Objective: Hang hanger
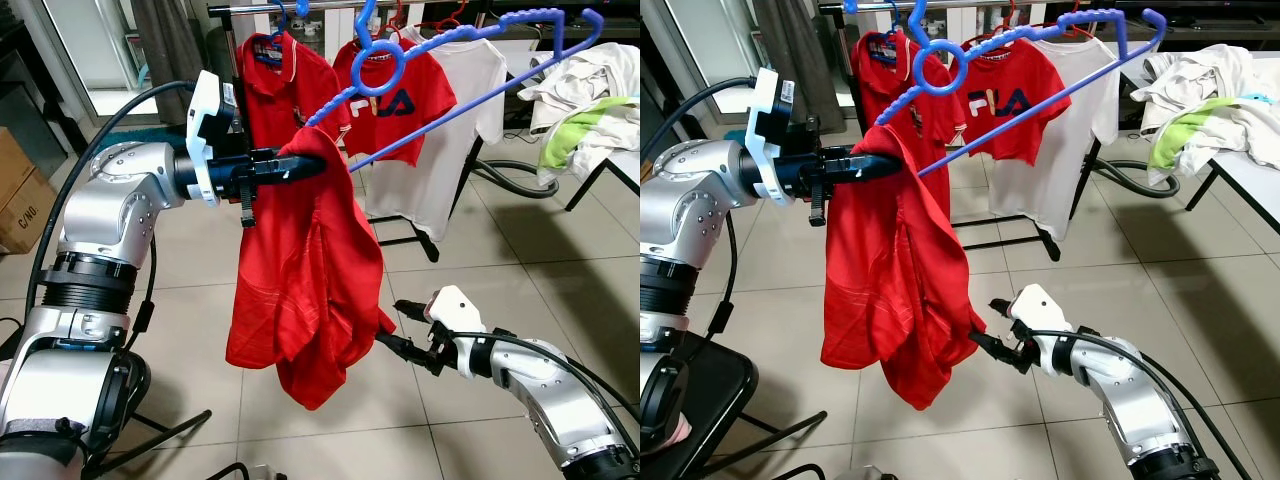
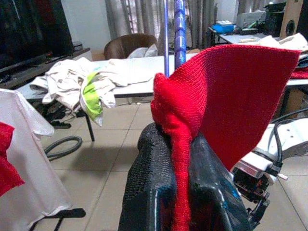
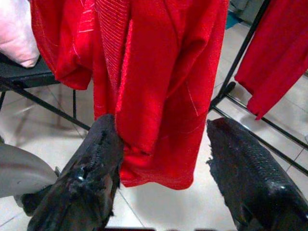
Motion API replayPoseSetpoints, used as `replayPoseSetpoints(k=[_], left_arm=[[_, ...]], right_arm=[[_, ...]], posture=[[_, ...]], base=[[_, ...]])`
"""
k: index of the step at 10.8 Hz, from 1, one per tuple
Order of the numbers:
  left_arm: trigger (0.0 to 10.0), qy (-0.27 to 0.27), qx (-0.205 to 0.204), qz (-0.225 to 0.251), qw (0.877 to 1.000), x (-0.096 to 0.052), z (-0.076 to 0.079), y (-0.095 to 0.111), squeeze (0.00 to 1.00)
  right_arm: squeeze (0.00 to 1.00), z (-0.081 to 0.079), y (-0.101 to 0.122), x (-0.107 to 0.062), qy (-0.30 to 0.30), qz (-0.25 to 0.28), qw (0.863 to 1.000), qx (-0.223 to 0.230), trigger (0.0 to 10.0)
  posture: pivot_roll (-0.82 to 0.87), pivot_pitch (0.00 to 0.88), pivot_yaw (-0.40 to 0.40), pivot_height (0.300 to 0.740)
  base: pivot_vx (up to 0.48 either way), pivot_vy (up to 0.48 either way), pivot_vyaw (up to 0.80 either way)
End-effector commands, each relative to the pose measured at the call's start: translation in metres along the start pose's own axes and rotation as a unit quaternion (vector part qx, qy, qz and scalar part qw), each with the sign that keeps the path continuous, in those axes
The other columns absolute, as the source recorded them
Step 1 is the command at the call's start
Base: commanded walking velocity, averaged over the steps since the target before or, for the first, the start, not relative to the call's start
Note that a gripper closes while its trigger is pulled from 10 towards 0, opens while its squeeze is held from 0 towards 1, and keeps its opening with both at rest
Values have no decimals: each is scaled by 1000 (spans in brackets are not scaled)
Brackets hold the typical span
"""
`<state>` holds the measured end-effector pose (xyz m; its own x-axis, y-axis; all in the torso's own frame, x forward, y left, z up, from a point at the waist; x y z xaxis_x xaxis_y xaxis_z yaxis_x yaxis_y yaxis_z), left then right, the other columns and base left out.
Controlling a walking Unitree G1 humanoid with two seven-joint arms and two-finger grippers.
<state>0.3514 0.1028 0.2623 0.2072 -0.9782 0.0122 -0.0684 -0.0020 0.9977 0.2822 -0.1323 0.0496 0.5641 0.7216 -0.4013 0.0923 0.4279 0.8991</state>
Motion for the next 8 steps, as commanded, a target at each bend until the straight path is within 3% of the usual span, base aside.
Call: replayPoseSetpoints(k=[1,4,8], left_arm=[[0,-7,11,6,1000,-4,3,6,0],[0,-17,5,0,1000,-4,6,4,0],[0,-23,1,-4,1000,-6,8,3,0]], right_arm=[[0,4,7,1,0,14,1000,-6,10000],[0,13,5,-6,-8,11,1000,-11,10000],[0,10,6,-9,19,14,999,-22,10000]], posture=[[-23,0,82,740],[-24,0,83,740],[-23,0,85,740]], base=[[0,0,0],[0,0,0],[0,0,0]])
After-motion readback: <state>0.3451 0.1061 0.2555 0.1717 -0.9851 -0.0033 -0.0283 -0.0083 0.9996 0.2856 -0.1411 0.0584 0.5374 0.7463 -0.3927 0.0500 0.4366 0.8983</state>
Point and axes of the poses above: a point about 5 cm out from each wrist's last joint towards the gripper, its own x axis pointing out of the wrist towards the gripper, its own y axis along the axis of the wrist's last joint, z = x × y, the point moved 5 cm from there along x, pointing out of the wrist towards the gripper, and after that the axes turned 5 degrees about -x, right-handed, at the moved point
